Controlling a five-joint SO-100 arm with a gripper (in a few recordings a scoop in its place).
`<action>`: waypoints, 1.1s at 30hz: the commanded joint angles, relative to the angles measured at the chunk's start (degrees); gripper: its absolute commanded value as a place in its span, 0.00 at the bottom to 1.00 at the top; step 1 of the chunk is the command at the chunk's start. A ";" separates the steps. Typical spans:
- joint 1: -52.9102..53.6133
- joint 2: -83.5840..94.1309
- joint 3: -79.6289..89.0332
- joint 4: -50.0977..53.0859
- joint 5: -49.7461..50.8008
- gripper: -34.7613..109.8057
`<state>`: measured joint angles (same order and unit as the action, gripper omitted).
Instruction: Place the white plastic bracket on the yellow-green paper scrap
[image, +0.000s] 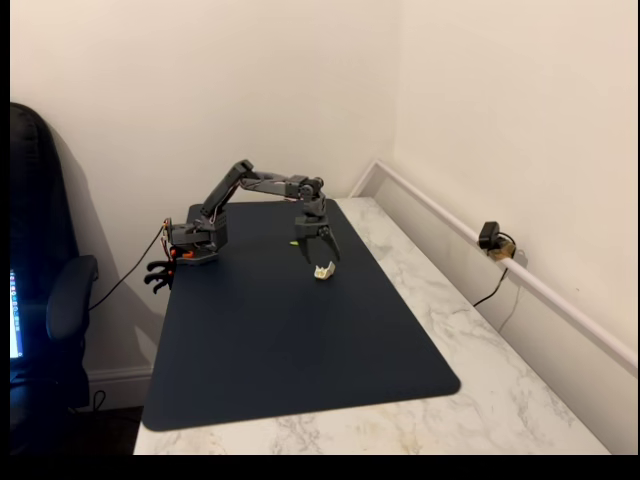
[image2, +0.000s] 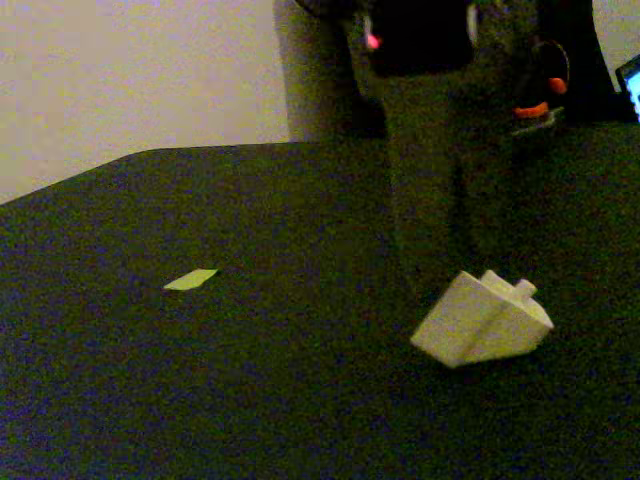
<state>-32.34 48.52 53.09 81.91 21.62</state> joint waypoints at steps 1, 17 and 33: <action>-1.23 7.47 1.58 -1.93 0.62 0.49; -1.49 7.29 4.75 -4.57 0.97 0.47; -1.49 7.73 7.91 -7.82 1.23 0.45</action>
<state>-32.52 50.10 60.47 74.27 21.71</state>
